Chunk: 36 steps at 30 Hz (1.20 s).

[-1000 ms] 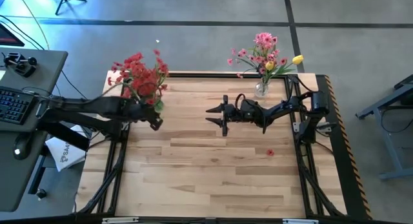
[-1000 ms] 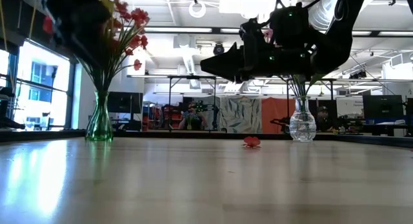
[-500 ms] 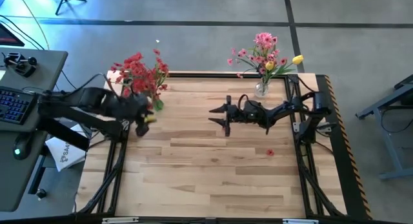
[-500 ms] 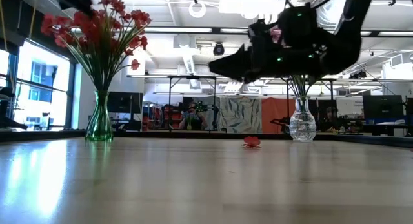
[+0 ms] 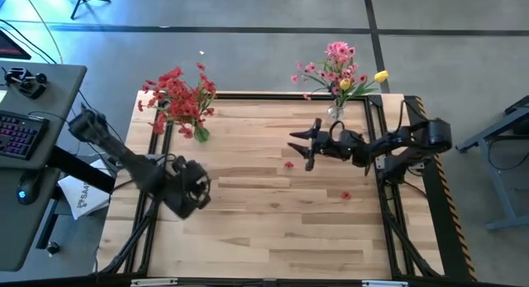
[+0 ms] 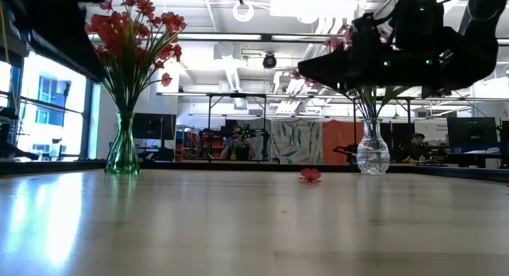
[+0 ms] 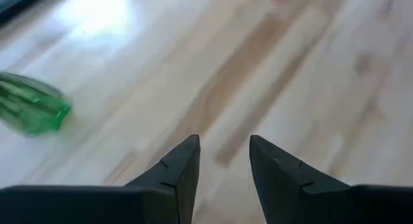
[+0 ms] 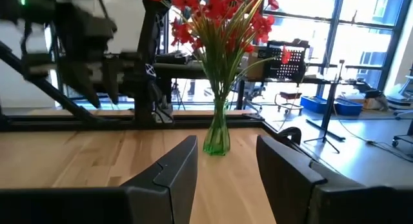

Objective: Sort flowers into vase by color
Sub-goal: Adjust the green vase from the left to the center of the table

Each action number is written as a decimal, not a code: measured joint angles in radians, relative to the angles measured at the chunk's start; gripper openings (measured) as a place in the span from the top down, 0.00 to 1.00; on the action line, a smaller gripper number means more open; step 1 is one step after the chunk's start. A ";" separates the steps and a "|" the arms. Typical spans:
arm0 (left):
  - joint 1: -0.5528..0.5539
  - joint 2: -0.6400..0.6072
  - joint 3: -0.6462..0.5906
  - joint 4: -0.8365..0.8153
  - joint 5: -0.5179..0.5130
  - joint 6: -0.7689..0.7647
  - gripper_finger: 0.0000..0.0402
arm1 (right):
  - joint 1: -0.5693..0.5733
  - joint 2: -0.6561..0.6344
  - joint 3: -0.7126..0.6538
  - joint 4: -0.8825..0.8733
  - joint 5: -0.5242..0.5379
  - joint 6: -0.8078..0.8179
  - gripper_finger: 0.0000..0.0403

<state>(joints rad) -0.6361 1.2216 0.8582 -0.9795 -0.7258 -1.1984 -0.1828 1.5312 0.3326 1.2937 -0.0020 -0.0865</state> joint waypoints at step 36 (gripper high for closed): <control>0.376 0.061 -0.619 0.446 -0.511 -0.348 0.21 | 0.028 -0.015 -0.054 0.050 0.018 0.008 0.61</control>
<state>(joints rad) -0.2600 1.2831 0.2396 -0.5335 -1.2367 -1.5465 -0.1551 1.5162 0.2790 1.3437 0.0158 -0.0788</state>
